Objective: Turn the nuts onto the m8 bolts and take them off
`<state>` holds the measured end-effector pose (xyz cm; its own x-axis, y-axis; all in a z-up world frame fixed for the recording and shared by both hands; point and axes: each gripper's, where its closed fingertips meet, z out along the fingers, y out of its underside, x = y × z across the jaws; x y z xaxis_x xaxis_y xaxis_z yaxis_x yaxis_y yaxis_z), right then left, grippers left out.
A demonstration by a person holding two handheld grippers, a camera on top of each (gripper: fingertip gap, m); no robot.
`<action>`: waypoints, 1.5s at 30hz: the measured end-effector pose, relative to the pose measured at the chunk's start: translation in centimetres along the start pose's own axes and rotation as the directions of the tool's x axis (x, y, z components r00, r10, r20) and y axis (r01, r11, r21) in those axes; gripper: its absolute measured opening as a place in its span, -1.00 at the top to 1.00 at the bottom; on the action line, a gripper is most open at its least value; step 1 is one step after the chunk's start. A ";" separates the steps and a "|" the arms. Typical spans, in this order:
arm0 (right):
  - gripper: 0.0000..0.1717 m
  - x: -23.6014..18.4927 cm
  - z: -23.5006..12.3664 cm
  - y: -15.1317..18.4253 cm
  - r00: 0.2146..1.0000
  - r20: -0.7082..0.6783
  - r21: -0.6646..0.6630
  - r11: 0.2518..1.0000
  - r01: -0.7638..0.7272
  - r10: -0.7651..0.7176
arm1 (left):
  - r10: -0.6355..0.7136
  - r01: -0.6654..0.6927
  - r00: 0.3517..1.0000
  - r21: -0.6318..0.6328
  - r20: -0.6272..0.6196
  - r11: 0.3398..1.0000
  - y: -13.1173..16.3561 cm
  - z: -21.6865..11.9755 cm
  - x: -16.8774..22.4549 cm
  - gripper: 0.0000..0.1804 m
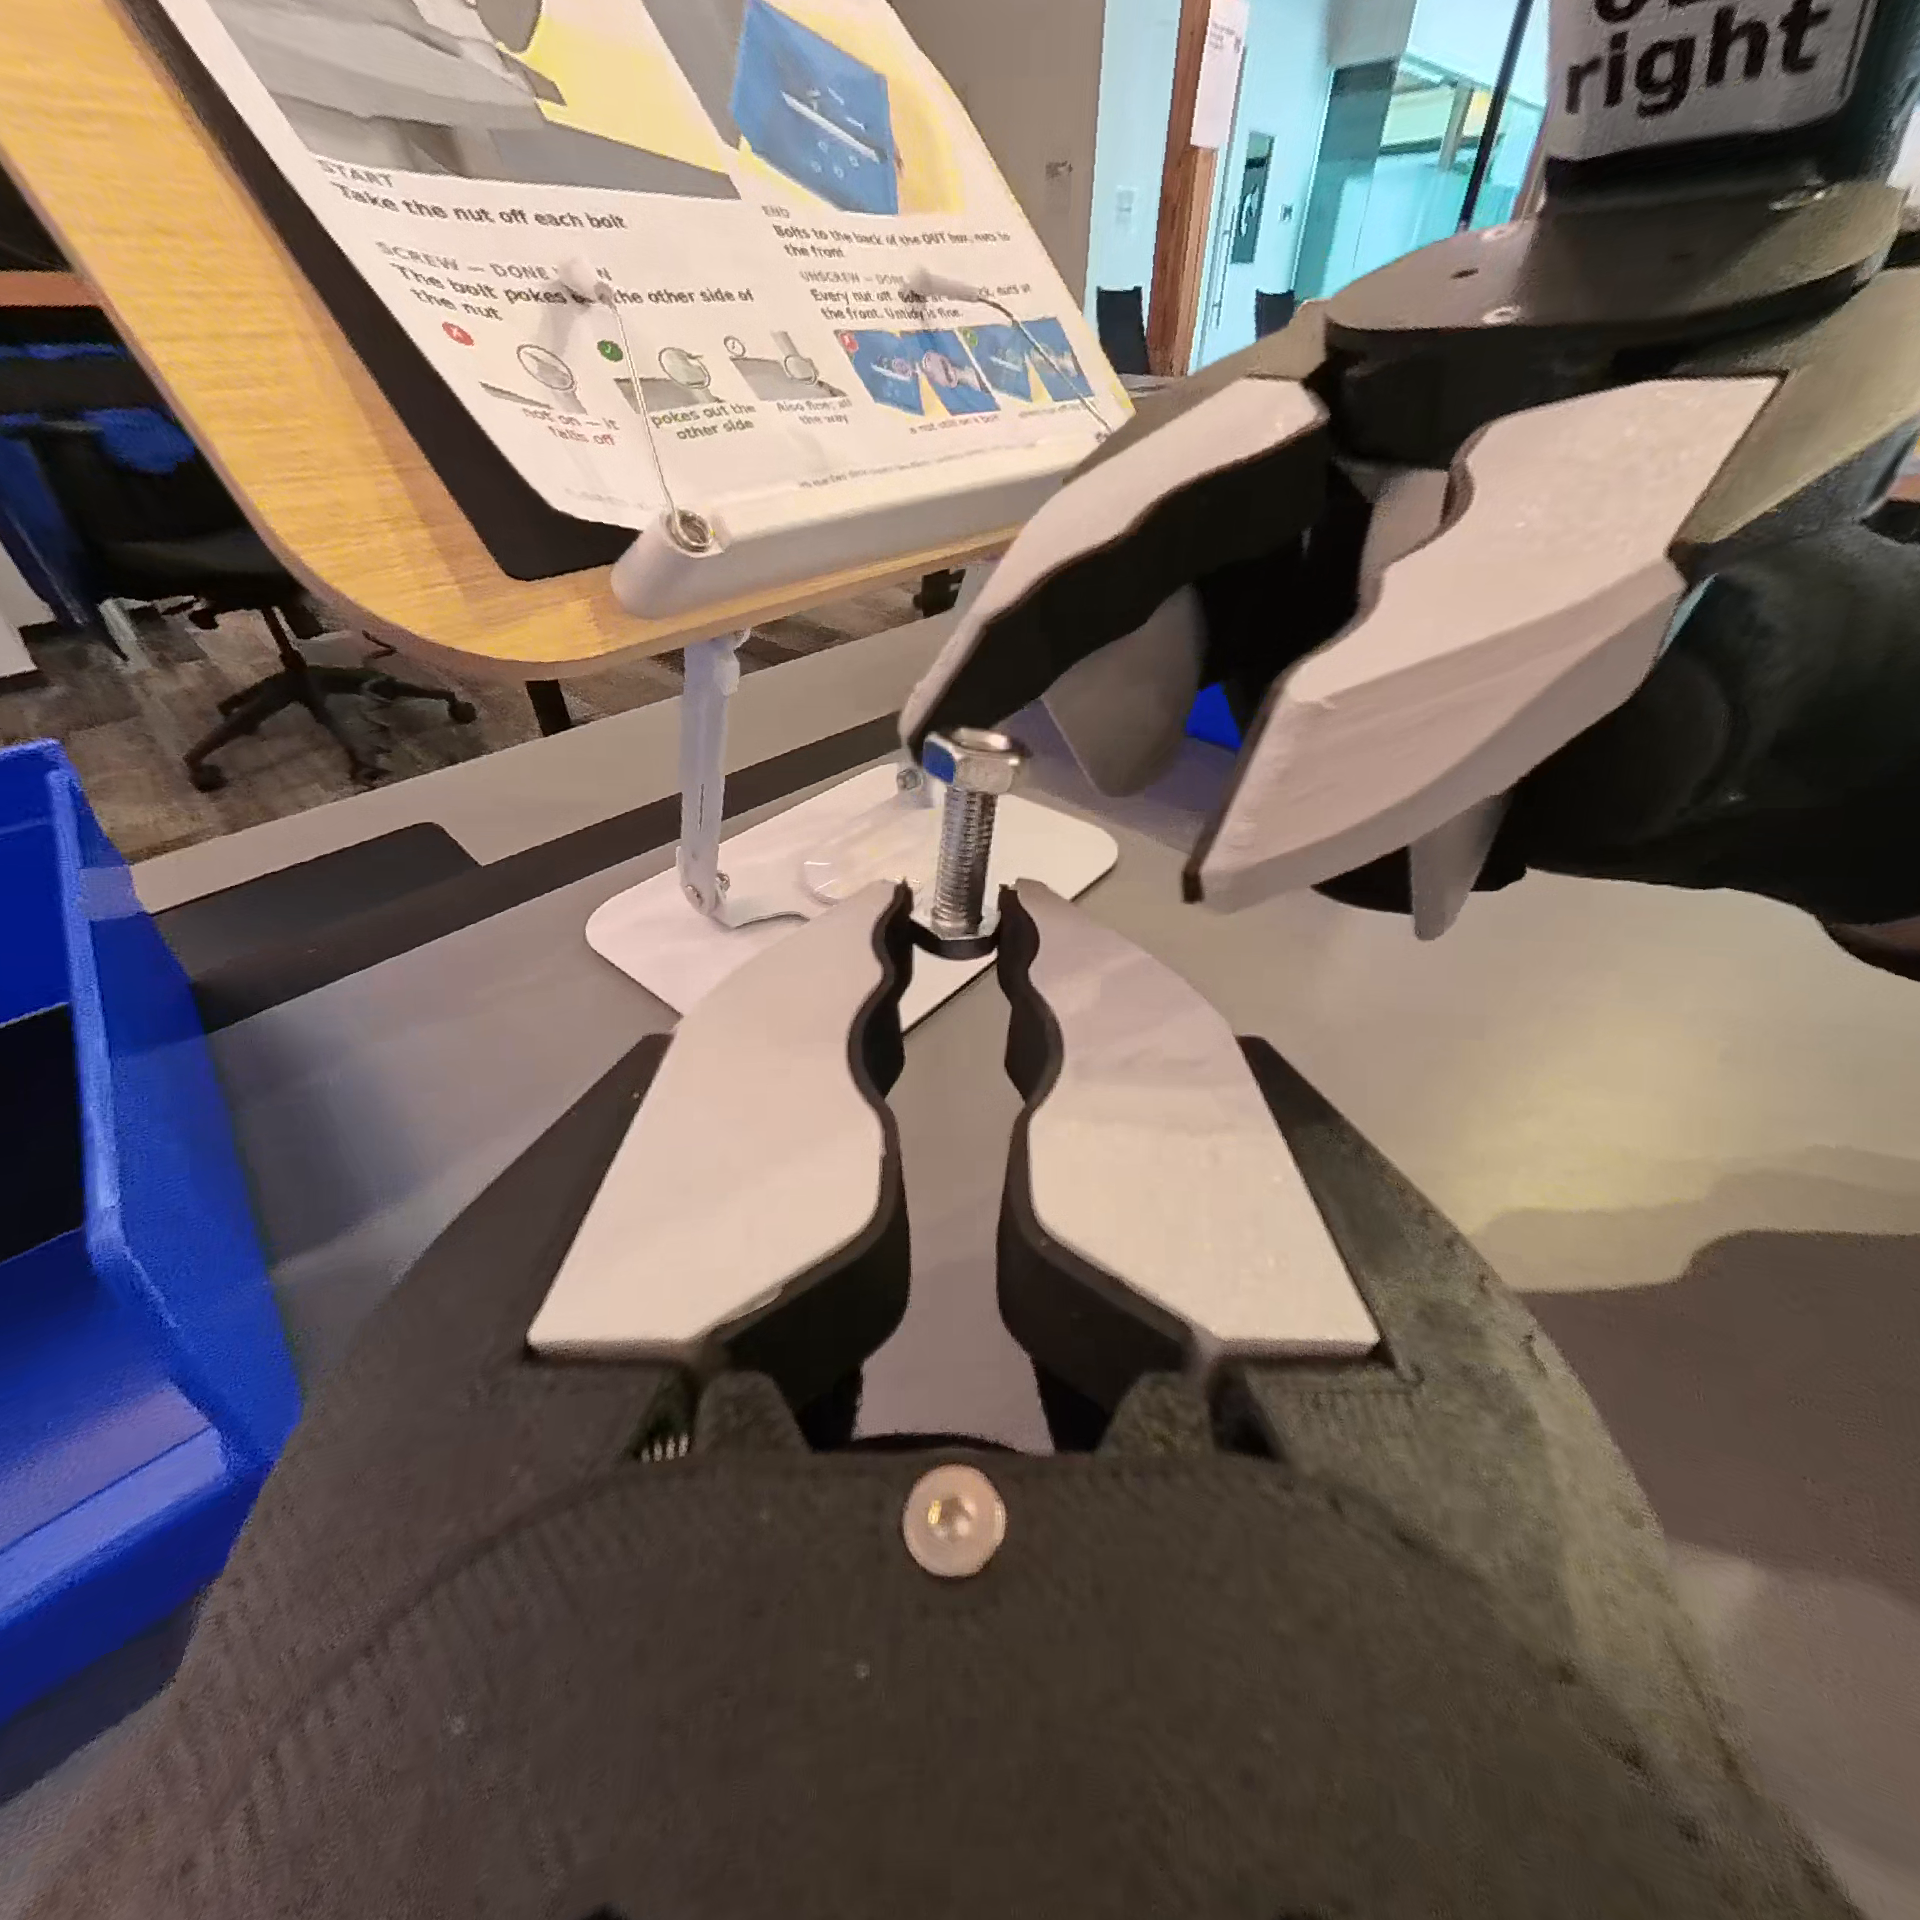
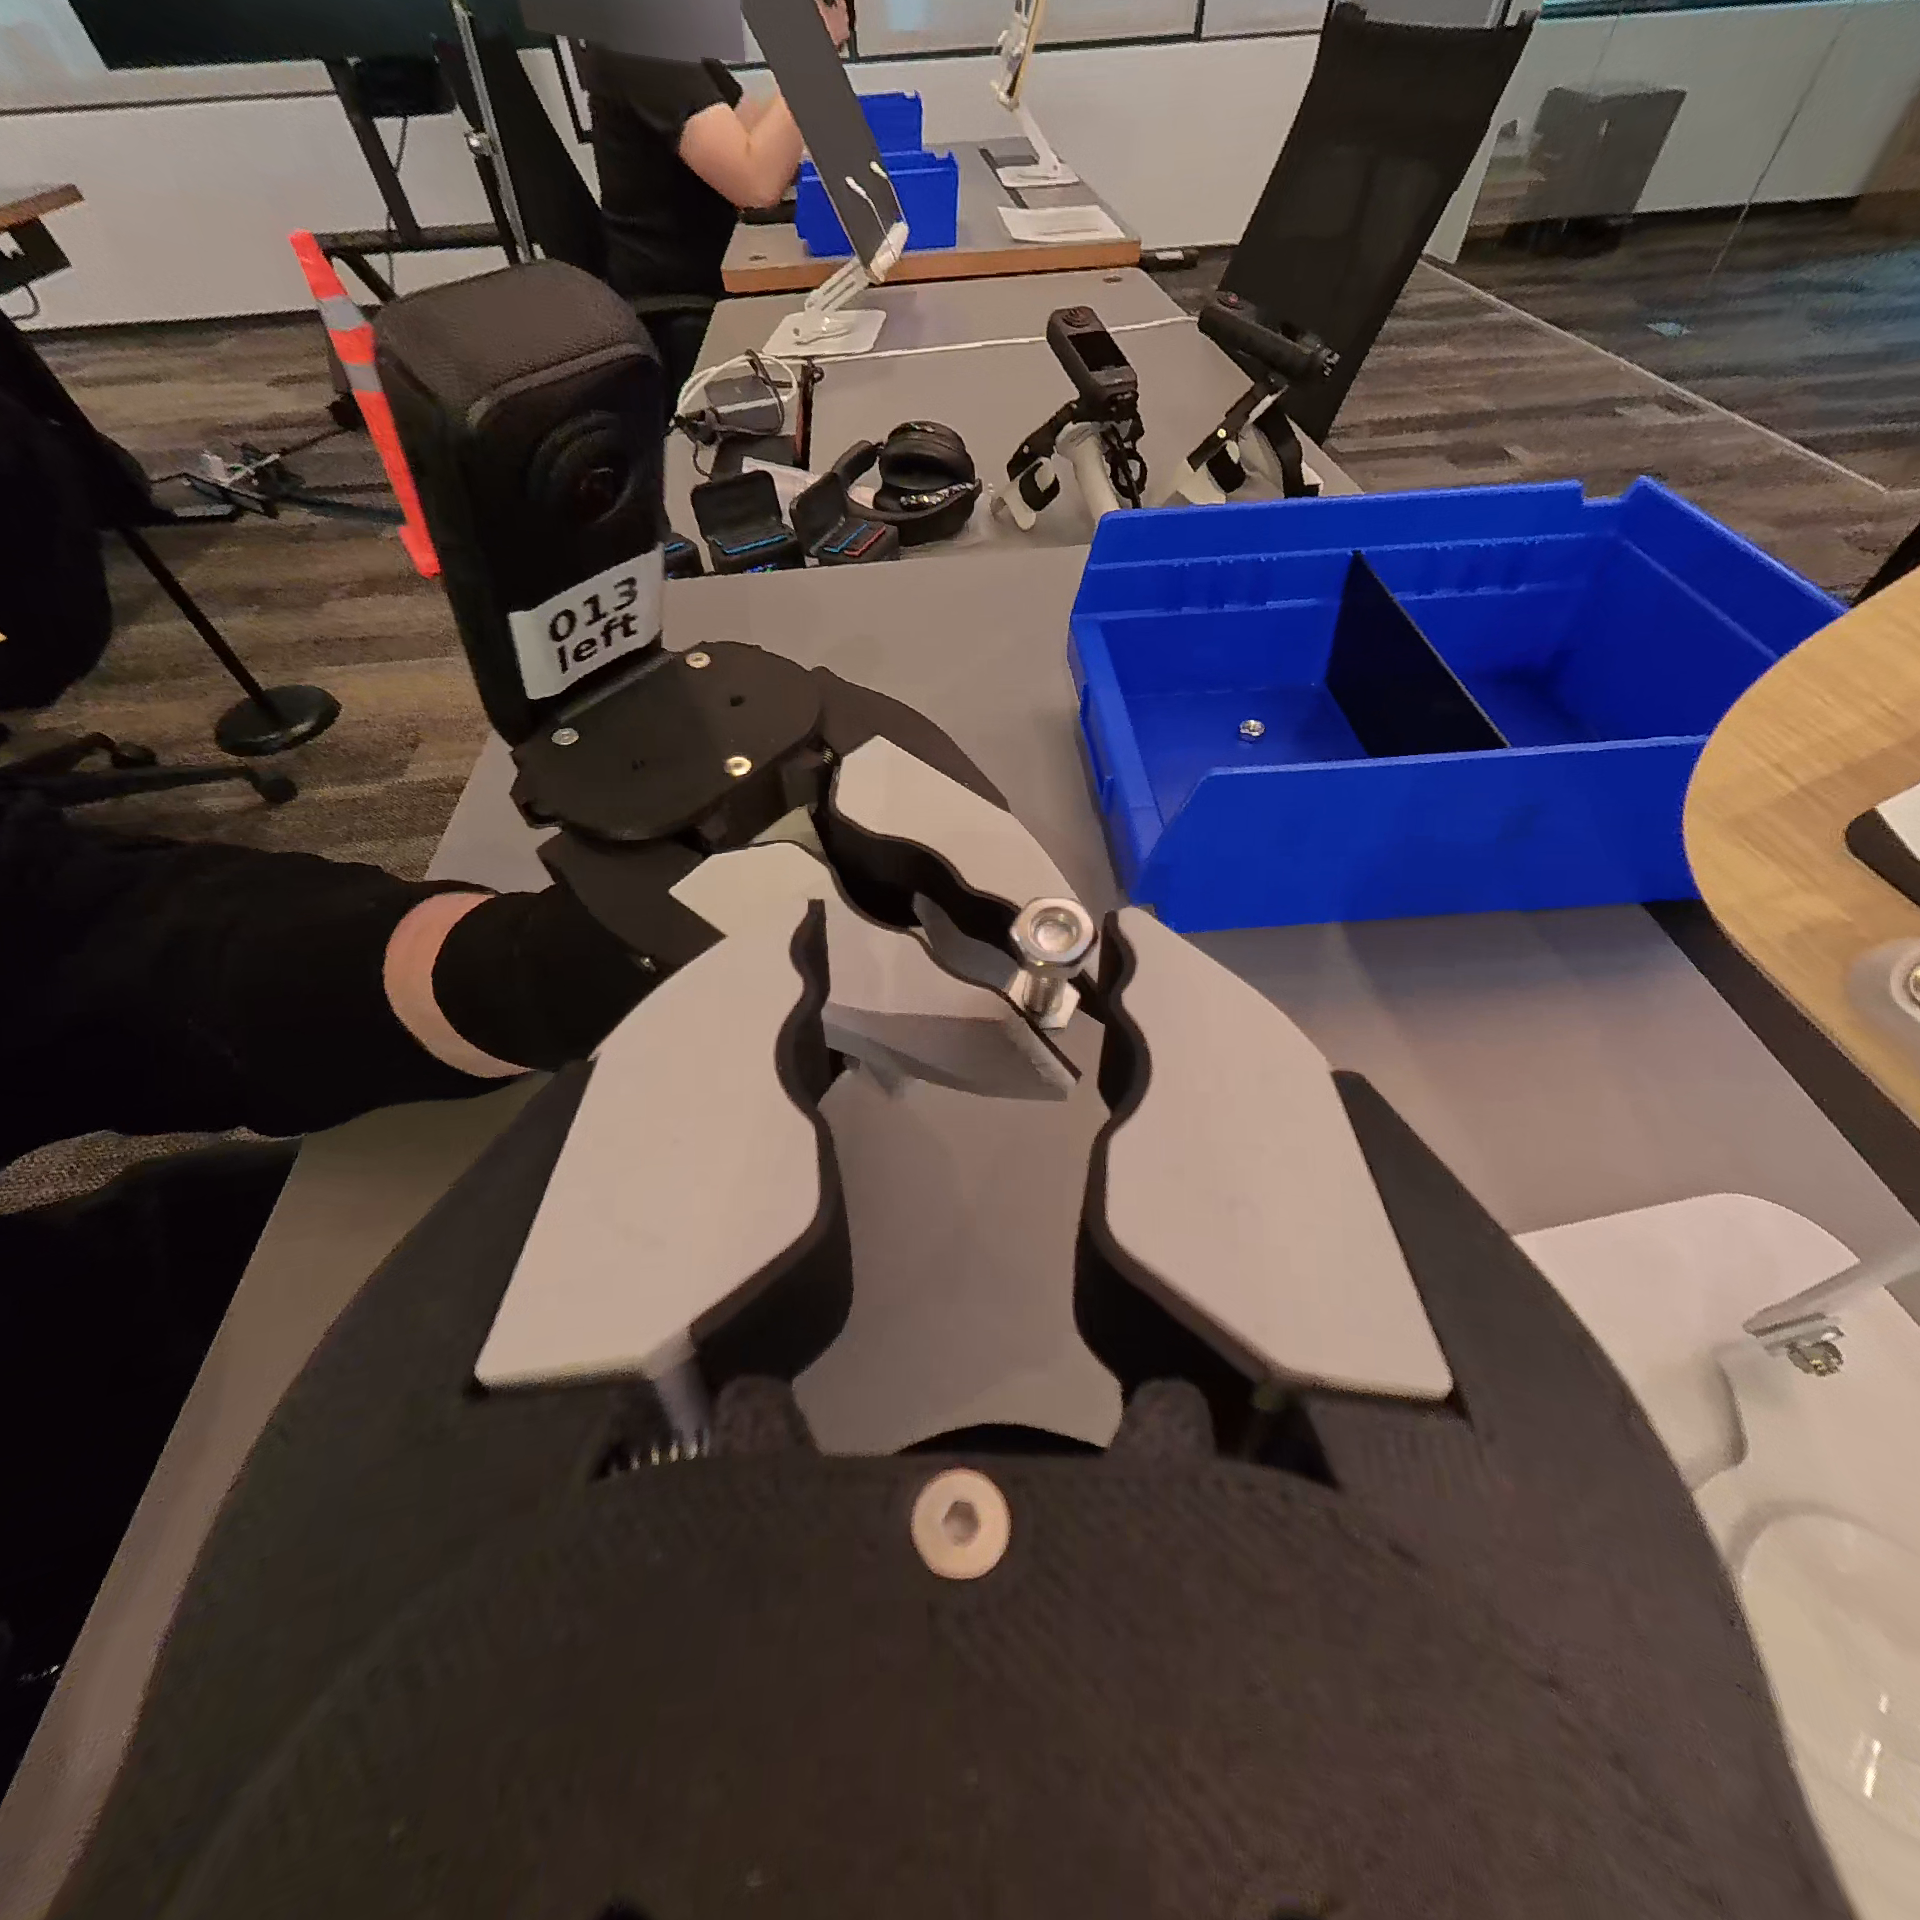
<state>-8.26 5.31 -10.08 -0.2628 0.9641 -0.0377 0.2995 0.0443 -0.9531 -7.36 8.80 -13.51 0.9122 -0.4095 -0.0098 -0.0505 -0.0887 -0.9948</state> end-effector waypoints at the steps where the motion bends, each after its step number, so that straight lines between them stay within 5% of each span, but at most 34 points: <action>1: 0.42 0.0 0.0 0.0 1.000 0.002 0.002 1.000 -0.001 0.001 | -0.009 0.009 1.000 0.002 -0.007 1.000 0.0 0.0 0.0 0.83; 31: 0.53 -0.4 -1.0 0.4 1.000 0.009 0.013 1.000 0.018 -0.019 | -0.073 0.074 0.996 0.019 -0.046 0.997 -0.1 0.0 0.2 0.83; 45: 0.43 -0.1 -0.5 0.0 0.999 -0.017 0.023 0.999 0.037 -0.037 | -0.074 0.075 0.996 0.001 -0.046 0.997 0.2 0.3 0.4 0.83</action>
<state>-7.79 5.31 -9.95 -0.2582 0.9661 0.0027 0.2681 0.0743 -0.9605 -6.90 8.88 -13.79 0.8940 -0.4427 0.0689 0.0180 -0.1181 -0.9928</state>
